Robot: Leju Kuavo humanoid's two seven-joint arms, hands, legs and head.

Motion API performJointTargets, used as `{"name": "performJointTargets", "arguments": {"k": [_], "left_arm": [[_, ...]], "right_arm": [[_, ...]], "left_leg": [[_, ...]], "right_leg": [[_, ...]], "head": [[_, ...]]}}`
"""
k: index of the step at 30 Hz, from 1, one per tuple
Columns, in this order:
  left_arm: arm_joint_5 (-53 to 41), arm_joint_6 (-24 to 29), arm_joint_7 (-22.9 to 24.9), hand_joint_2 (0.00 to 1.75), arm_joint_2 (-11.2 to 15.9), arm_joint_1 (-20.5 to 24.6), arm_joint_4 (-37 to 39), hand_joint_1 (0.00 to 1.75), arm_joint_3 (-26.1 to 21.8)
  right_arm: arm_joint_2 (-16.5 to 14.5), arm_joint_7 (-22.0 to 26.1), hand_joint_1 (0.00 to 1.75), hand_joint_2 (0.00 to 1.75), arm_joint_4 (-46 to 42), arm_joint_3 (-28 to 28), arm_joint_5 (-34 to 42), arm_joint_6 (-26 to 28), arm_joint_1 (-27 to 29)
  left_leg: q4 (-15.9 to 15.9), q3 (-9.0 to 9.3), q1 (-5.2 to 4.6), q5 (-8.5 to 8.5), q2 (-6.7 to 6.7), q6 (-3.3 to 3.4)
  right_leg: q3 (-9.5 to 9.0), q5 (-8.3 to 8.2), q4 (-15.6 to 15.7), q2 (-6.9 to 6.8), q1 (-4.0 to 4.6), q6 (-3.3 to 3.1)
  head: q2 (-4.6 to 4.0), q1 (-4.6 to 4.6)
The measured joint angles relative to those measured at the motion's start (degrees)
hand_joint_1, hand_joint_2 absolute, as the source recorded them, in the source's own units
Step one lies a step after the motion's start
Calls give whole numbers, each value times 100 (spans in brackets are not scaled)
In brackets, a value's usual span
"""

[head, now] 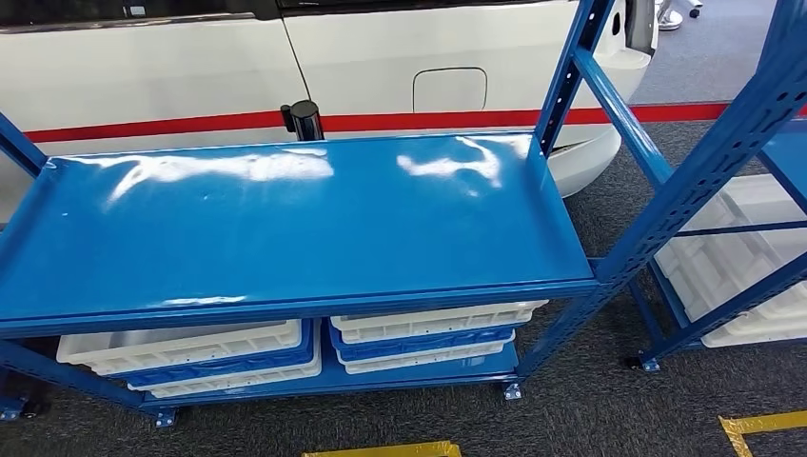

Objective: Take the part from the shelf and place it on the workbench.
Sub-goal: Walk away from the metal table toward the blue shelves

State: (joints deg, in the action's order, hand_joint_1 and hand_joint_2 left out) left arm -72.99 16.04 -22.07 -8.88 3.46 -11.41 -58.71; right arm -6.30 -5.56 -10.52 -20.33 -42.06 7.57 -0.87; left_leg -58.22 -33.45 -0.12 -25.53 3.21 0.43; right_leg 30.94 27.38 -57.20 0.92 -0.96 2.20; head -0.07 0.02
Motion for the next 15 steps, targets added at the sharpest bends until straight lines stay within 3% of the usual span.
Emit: {"name": "performJointTargets", "arguments": {"k": [2, 5, 6, 7, 8, 11, 13, 15], "left_arm": [[-1, 1, 1, 0, 5, -9, 0, 0, -1], [-1, 6, 1, 0, 9, -12, 0, 0, -2], [-1, 8, 2, 0, 9, -13, 0, 0, -2], [-2, 8, 2, 0, 9, -15, 0, 0, -2], [-2, 9, 2, 0, 10, -17, 0, 0, -2], [-1, 9, 2, 0, 8, -13, 1, 0, -2], [-1, 9, 3, 0, 1, 0, 2, 0, -2], [-1, 16, 7, 0, 2, 2, 2, 0, -3]], "right_arm": [[-3, -1, 0, 0, 0, 0, -5, -3, 2], [-1, -2, 0, 0, -1, 0, -23, -5, 9], [-1, -2, 0, 0, -1, 0, -27, -6, 11], [-2, -2, 0, 0, -1, 0, -28, -8, 13], [-5, -2, 0, 0, -1, 0, -28, -10, 14], [-9, -2, 0, 0, -1, 0, -29, -12, 13], [-5, -2, 0, 0, -1, 0, -30, -12, 11], [-5, -2, 0, 0, -1, 0, -32, -12, 7]], "left_leg": [[-185, -71, 17, -132, -66, -55], [-1183, -516, 55, -674, -225, -137], [-1493, -665, 73, -784, -247, -163], [-1629, -735, 95, -788, -266, -188], [-1554, -701, 121, -689, -288, -212], [-532, -175, 186, -185, -446, -271], [-159, 2, 176, -105, -499, -232], [-123, -14, 142, -113, -427, -127]], "right_leg": [[-44, -26, 24, -60, -46, -67], [-73, -33, 34, -153, -60, -134], [-76, -31, 33, -184, -60, -135], [-79, -28, 31, -212, -65, -135], [-86, -23, 29, -237, -77, -129], [-112, 35, -12, -293, -87, -42], [-96, 77, -30, -332, -53, 39], [-121, 81, -1, -385, -49, 109]], "head": [[0, -15], [-1, -56], [-1, -56], [-1, -56], [-1, -57], [0, -72], [-1, -65], [-2, -40]]}}
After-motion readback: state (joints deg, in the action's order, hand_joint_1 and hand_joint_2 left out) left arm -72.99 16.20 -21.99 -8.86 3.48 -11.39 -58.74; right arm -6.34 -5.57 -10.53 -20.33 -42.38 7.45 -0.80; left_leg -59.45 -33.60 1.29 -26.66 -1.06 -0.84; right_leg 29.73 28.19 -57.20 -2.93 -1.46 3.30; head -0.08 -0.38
